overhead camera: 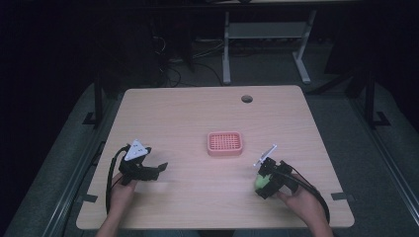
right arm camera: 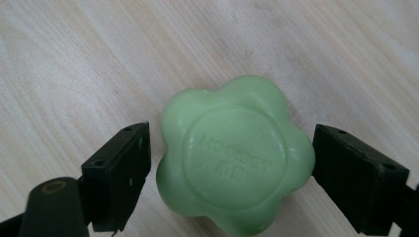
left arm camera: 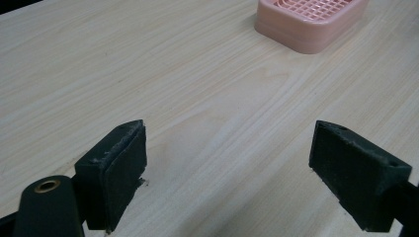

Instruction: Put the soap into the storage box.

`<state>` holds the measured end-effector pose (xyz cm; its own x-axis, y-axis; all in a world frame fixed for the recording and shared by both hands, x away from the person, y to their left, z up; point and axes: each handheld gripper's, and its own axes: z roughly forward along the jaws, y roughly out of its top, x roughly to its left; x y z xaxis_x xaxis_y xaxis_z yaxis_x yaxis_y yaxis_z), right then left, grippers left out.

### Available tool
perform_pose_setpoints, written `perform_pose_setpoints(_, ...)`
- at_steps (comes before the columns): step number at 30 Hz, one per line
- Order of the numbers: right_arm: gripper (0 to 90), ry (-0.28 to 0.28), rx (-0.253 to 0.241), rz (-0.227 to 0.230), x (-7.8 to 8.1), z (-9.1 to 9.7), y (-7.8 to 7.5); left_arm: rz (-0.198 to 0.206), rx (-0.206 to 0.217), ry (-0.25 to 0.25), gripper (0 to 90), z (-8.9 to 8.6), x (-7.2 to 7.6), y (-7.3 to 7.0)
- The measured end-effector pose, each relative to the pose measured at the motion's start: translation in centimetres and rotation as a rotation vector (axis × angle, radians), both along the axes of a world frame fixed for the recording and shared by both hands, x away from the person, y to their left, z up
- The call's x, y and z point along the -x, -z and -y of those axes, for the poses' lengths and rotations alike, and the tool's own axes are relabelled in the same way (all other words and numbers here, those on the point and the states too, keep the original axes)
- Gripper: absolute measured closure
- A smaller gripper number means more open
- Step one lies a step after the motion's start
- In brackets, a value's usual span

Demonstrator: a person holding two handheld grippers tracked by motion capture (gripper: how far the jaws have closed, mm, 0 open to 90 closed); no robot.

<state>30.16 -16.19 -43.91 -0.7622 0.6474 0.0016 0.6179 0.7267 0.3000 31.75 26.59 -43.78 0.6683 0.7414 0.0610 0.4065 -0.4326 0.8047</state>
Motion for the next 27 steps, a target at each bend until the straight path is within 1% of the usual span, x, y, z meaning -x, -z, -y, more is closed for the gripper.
perform_pose_setpoints(7,16.2,0.000,0.016,-0.007,-0.13,-0.22,0.37,0.000,0.001,0.000,14.4,0.00,0.00,0.00)
perform_pose_setpoints(9,20.2,-0.007,0.021,-0.009,-0.21,-0.22,0.46,0.001,0.002,0.000,14.4,-0.01,0.00,0.00)
perform_pose_setpoints(11,20.1,-0.005,0.023,-0.009,-0.22,-0.22,0.46,0.000,0.003,-0.001,14.4,0.00,0.02,-0.01)
perform_pose_setpoints(15,20.5,0.002,0.018,-0.014,-0.26,-0.19,0.43,-0.001,0.001,0.000,14.4,0.01,0.00,0.00)
perform_pose_setpoints(18,21.3,0.003,0.025,-0.016,-0.30,-0.18,0.52,-0.001,-0.001,0.001,14.4,0.03,0.00,0.00)
perform_pose_setpoints(19,21.6,0.007,0.020,-0.022,-0.29,-0.20,0.52,-0.001,0.000,0.001,14.4,0.03,0.00,0.00)
perform_pose_setpoints(25,23.9,0.004,0.032,-0.019,-0.40,-0.37,0.64,-0.001,0.000,0.001,14.4,0.02,0.00,0.00)
perform_pose_setpoints(27,24.1,0.007,0.026,-0.024,-0.43,-0.40,0.65,-0.001,0.002,0.001,14.4,0.01,0.00,0.00)
